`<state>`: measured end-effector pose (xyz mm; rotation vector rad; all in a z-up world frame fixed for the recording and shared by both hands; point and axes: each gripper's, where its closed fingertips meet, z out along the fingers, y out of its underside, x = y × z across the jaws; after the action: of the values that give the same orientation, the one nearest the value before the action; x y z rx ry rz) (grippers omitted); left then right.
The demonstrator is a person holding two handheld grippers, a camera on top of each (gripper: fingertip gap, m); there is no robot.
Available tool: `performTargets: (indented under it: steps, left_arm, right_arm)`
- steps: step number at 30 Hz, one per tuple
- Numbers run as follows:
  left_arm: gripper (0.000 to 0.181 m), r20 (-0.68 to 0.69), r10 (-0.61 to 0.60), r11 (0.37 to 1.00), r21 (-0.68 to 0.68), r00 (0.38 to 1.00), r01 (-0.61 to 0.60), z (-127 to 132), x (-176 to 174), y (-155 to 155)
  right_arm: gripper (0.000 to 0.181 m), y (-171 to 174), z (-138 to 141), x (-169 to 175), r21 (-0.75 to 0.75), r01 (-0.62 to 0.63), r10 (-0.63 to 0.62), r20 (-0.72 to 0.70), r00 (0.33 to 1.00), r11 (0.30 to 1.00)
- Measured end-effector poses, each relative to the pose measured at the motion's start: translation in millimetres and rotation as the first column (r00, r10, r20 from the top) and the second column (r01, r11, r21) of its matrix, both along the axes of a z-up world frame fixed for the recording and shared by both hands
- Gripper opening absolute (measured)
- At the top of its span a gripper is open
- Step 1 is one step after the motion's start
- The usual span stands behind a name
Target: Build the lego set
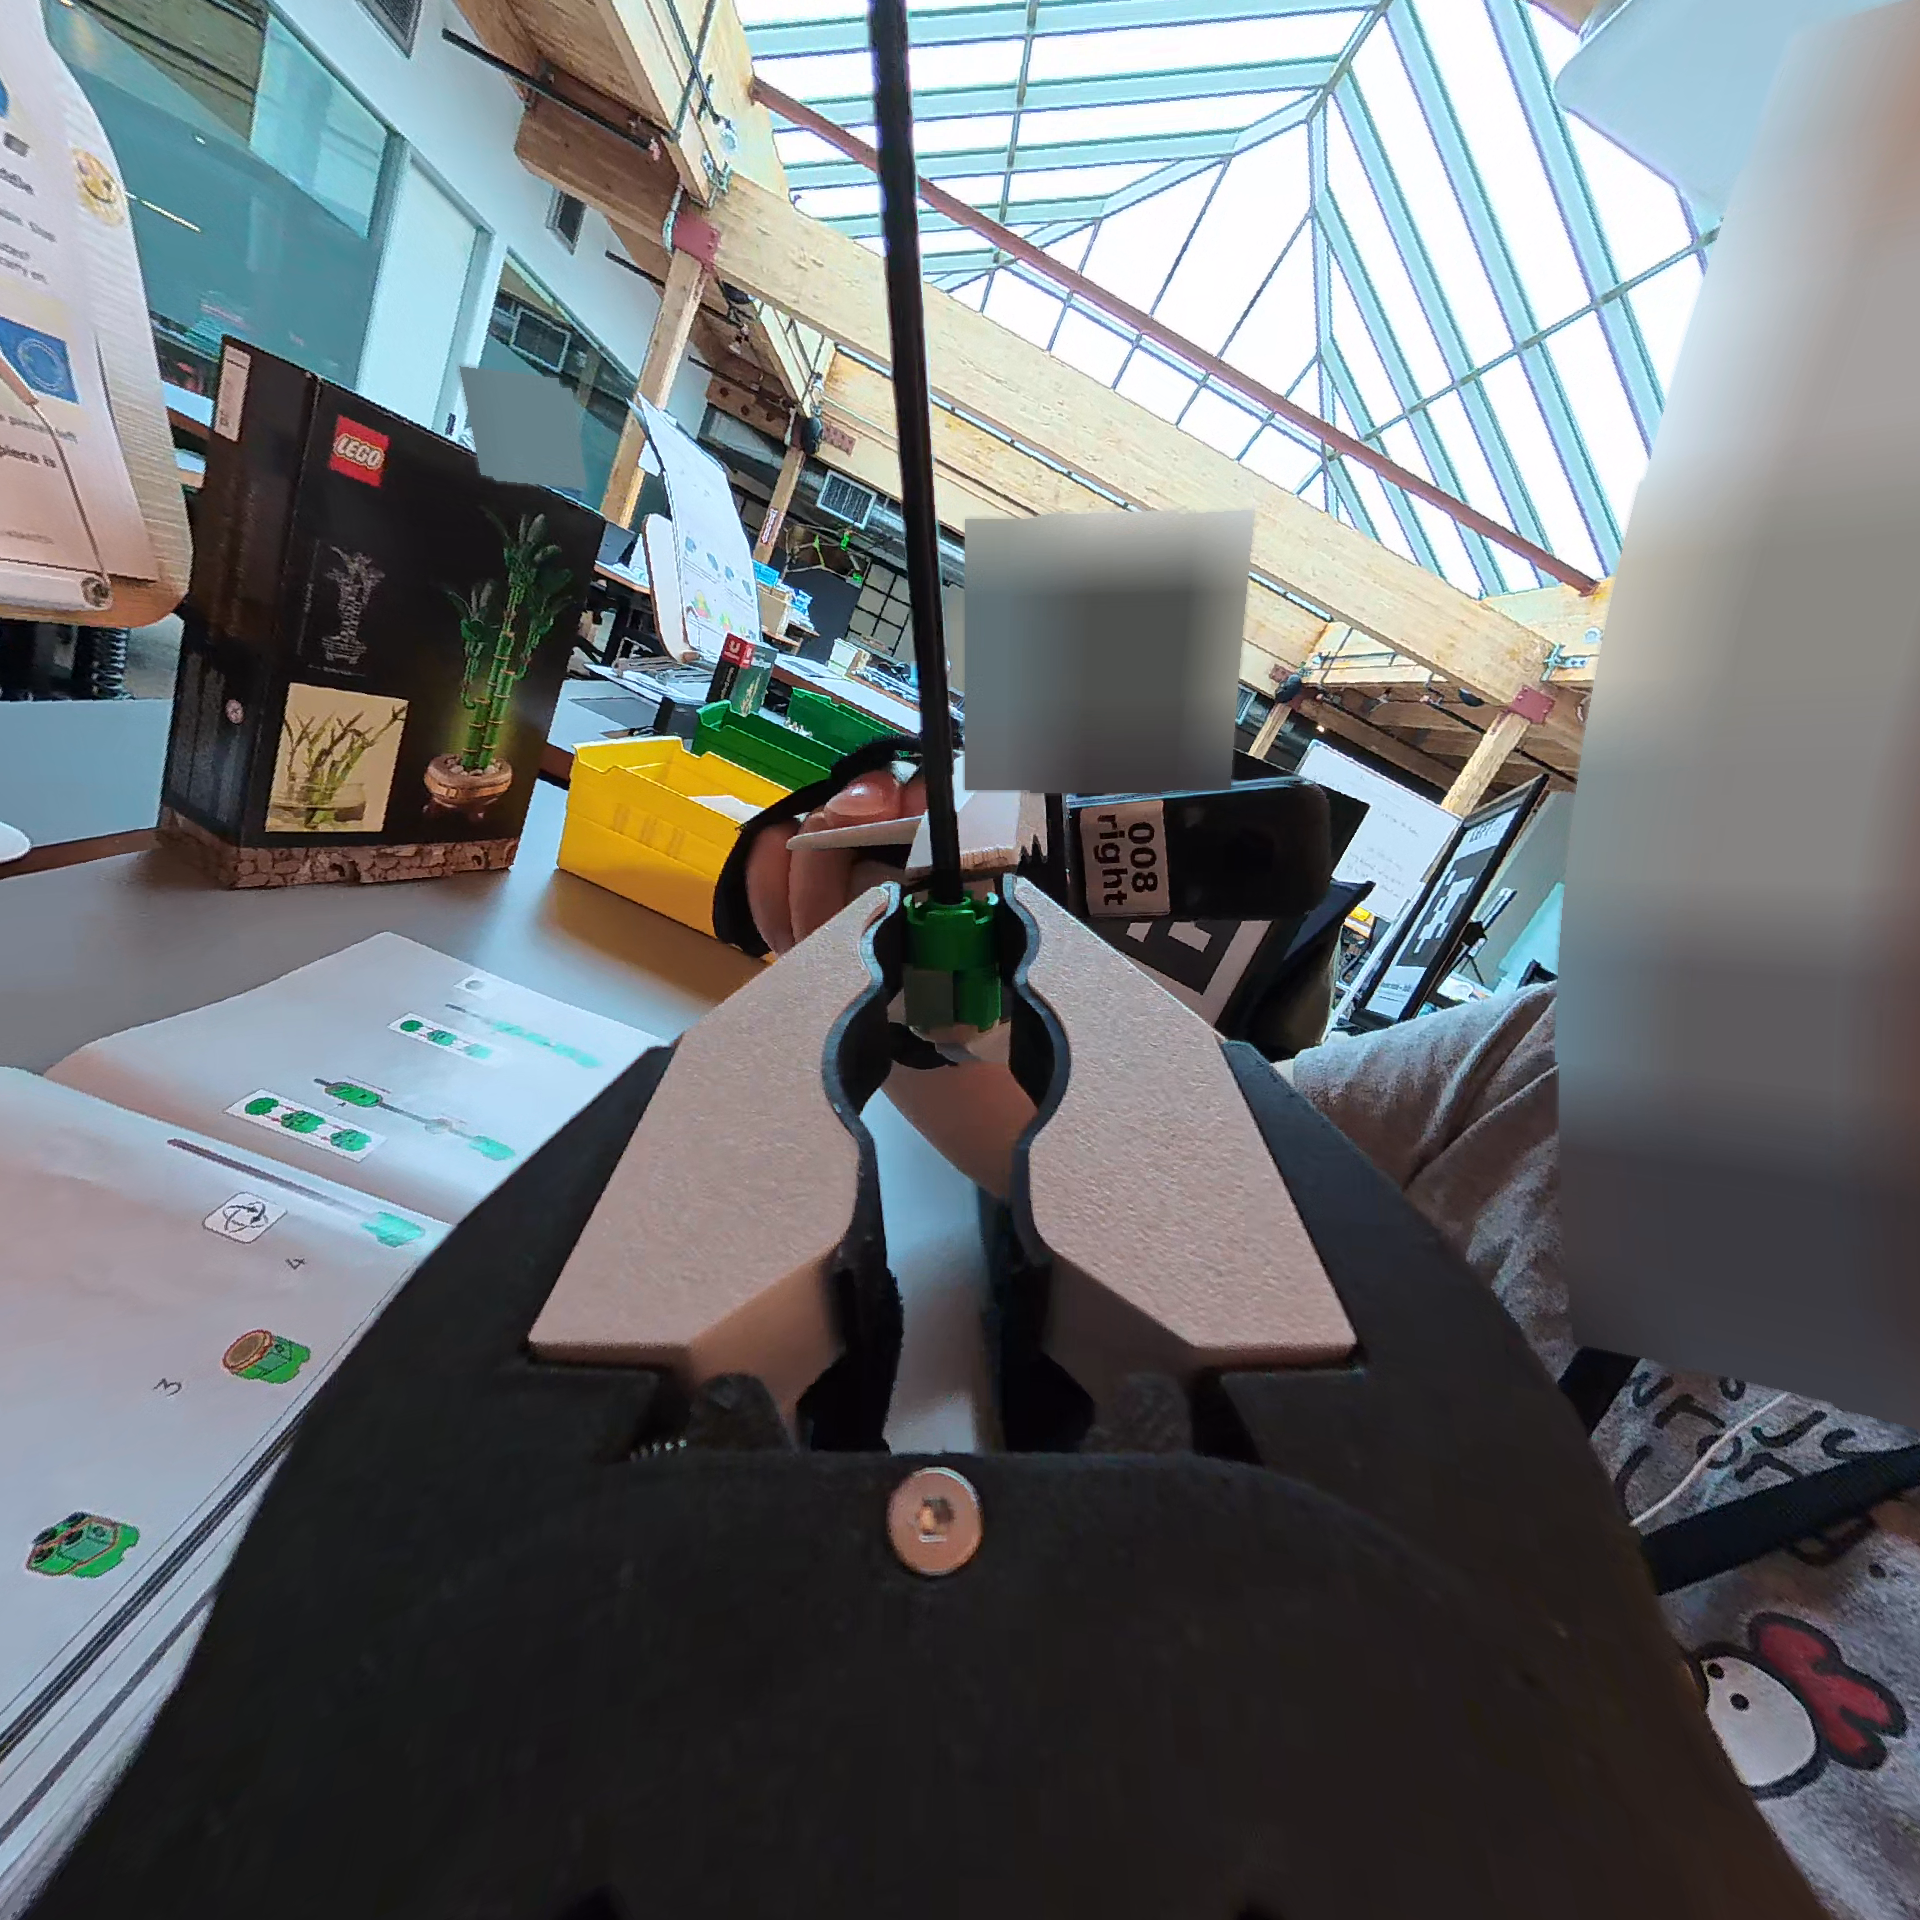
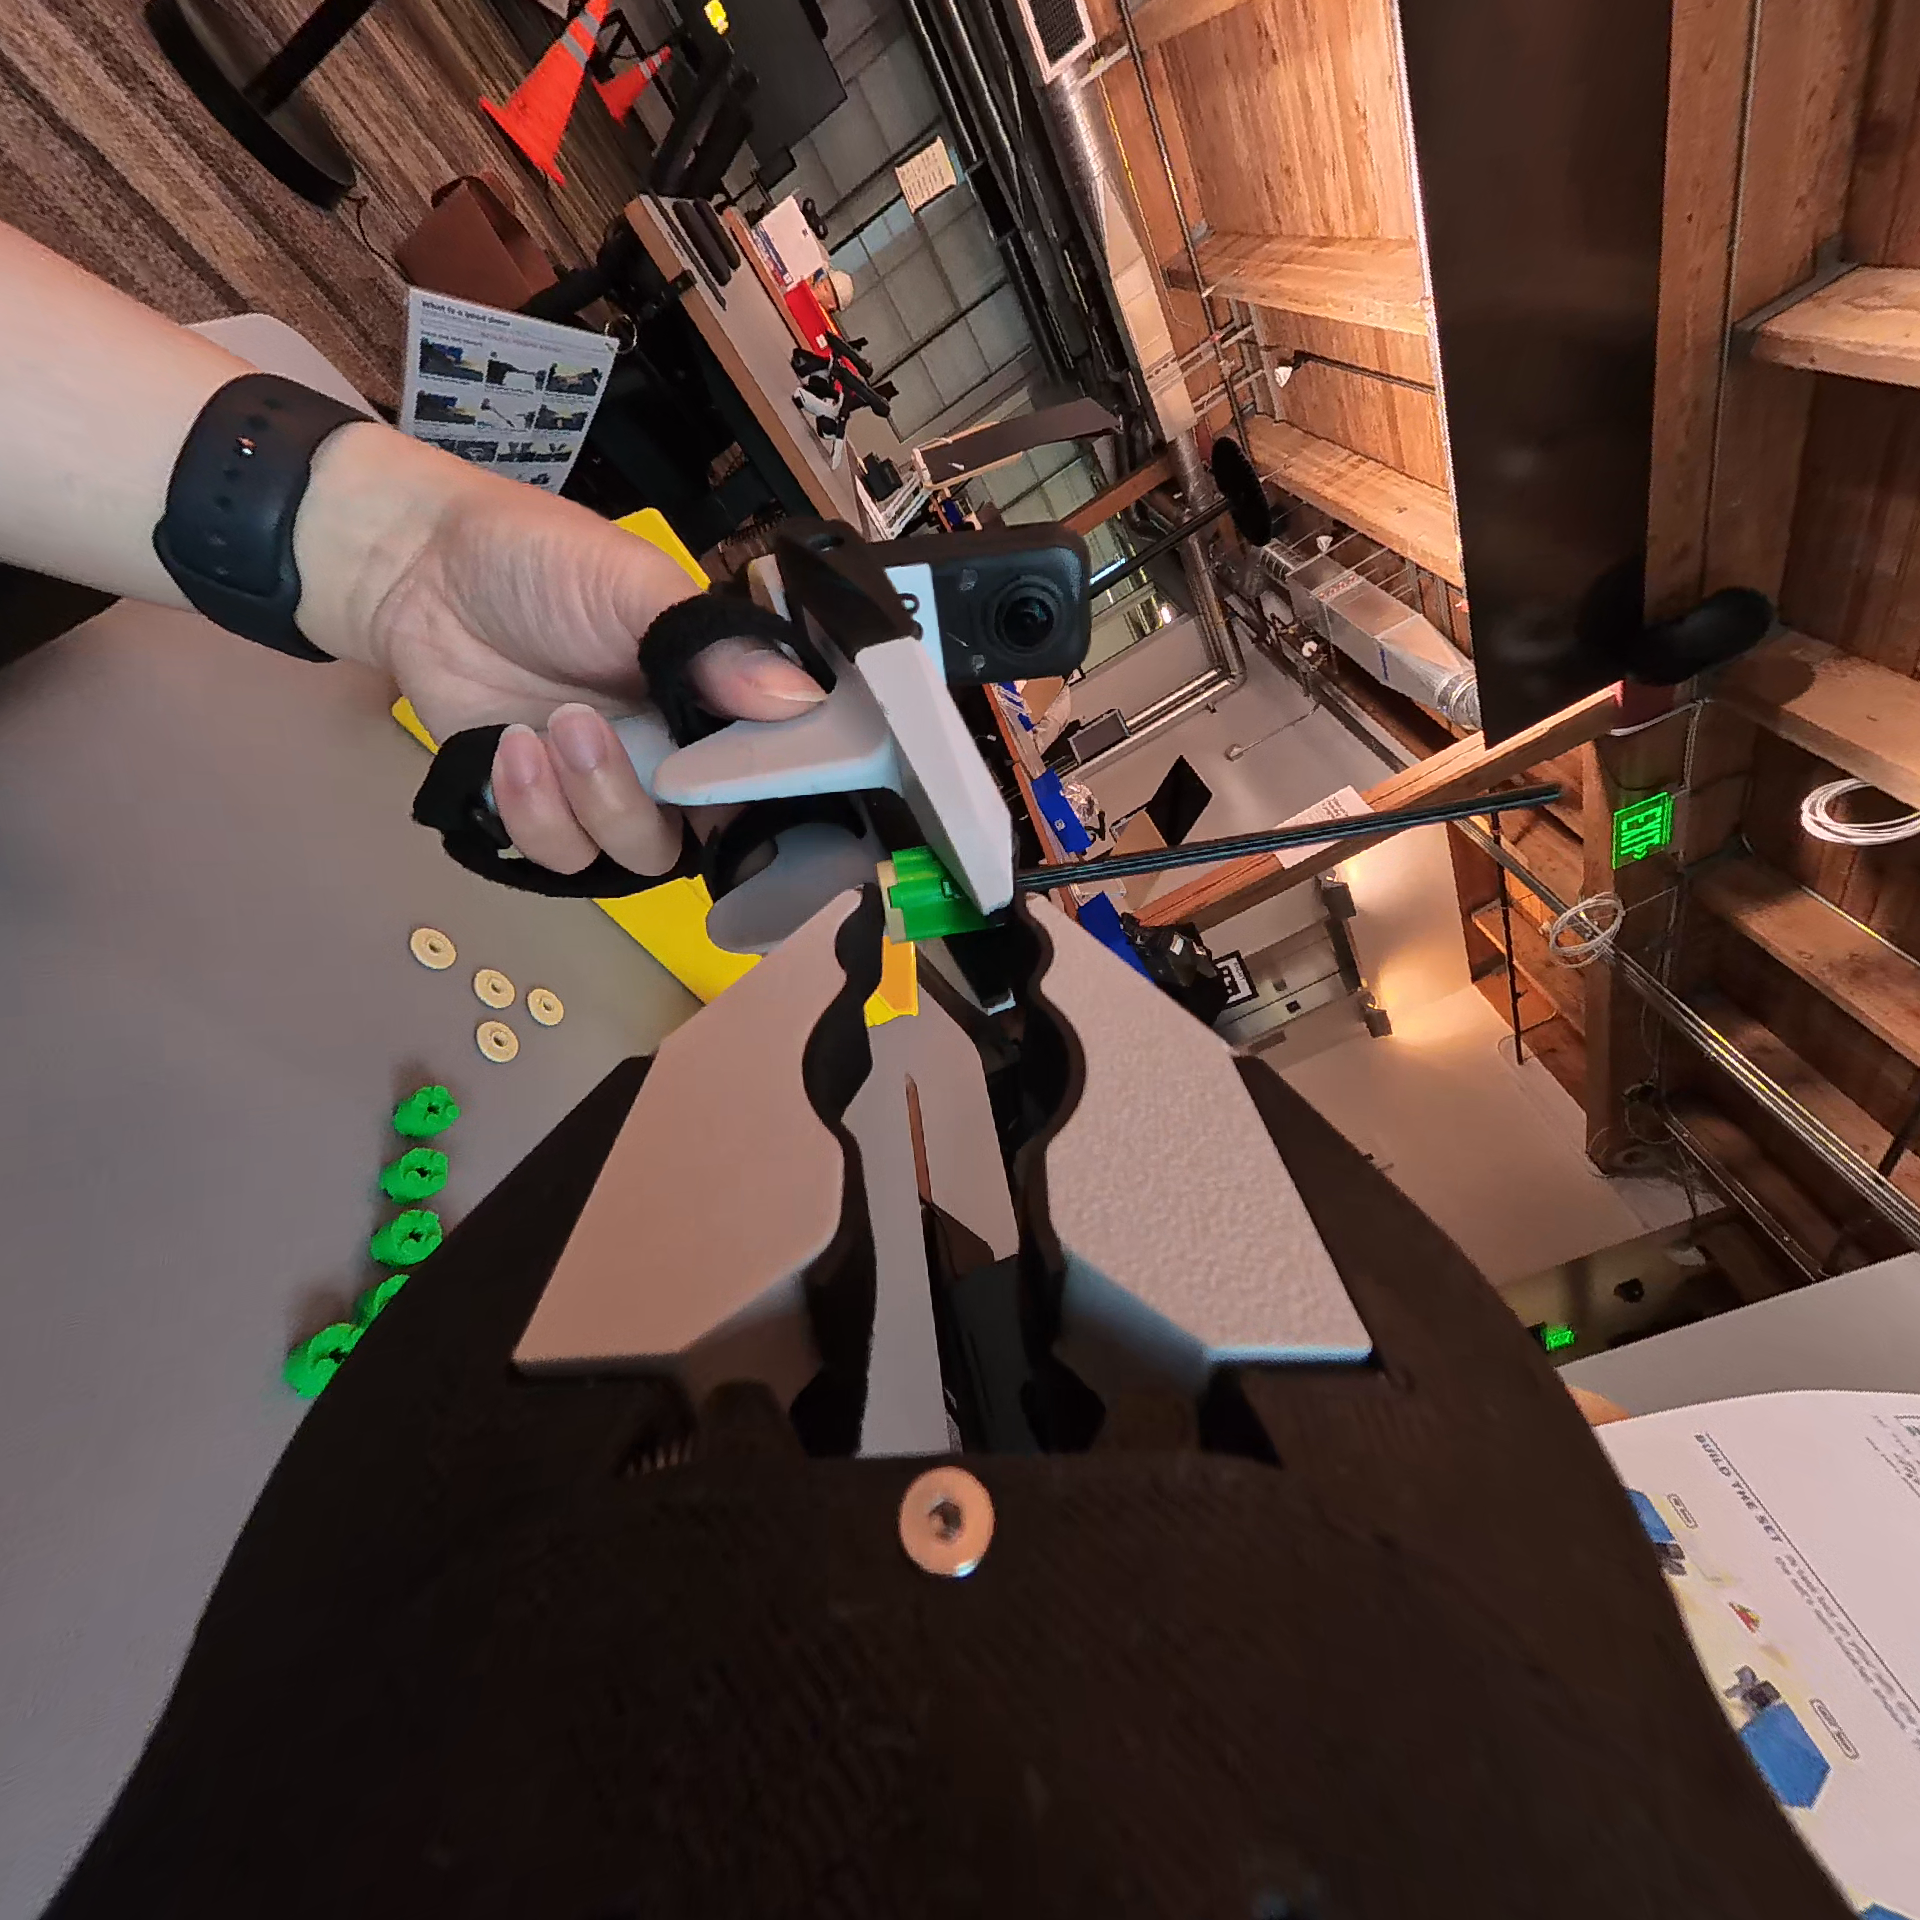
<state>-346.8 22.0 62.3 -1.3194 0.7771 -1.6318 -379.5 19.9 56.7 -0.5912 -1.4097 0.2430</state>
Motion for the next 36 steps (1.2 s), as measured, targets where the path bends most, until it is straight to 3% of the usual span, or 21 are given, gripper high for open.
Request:
performTargets:
  steps: [5,18,28,36]
  left_arm:
    - [0.016,-0.034,-0.045,0.999,-0.019,0.998,0.045,-5.9,3.7,-4.7]
    - [0.014,-0.041,0.052,0.998,0.044,0.998,-0.05,-3.8,0.8,3.2]
    - [0.014,-0.007,0.036,0.999,0.02,0.999,-0.036,-1.1,1.1,3.0]
    - [0.036,0.08,0.153,0.988,-0.01,0.985,-0.152,11.9,-27.4,22.3]
  right_arm:
    - [0.021,3.1,8.1,6.2,0.024,0.025,-0.023,-0.055,0.998,0.999]
    - [0.021,6.8,8.0,9.8,0.101,0.068,-0.063,-0.053,0.997,0.993]
    - [0.021,5.9,7.4,10.3,0.069,0.047,-0.045,-0.037,0.998,0.996]
    - [0.021,3.4,-0.8,5.2,0.013,0.006,-0.006,-0.001,1.0,1.0]
